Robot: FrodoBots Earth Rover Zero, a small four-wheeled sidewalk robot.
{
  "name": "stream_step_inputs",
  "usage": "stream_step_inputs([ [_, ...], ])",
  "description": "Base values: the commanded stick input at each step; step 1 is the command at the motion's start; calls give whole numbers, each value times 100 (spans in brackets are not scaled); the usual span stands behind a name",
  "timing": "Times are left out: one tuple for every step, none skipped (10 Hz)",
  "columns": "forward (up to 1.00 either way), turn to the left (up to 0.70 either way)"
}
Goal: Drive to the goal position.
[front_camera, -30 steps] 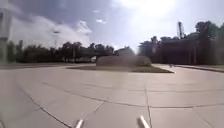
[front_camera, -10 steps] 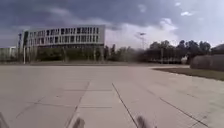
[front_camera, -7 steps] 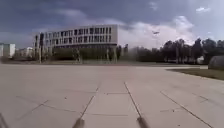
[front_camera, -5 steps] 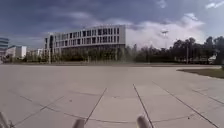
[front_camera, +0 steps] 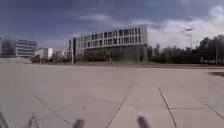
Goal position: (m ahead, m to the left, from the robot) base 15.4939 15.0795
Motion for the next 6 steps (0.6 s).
stream_step_inputs([
  [70,35],
  [70,35],
  [70,35],
  [70,35],
  [70,35],
  [70,35],
])
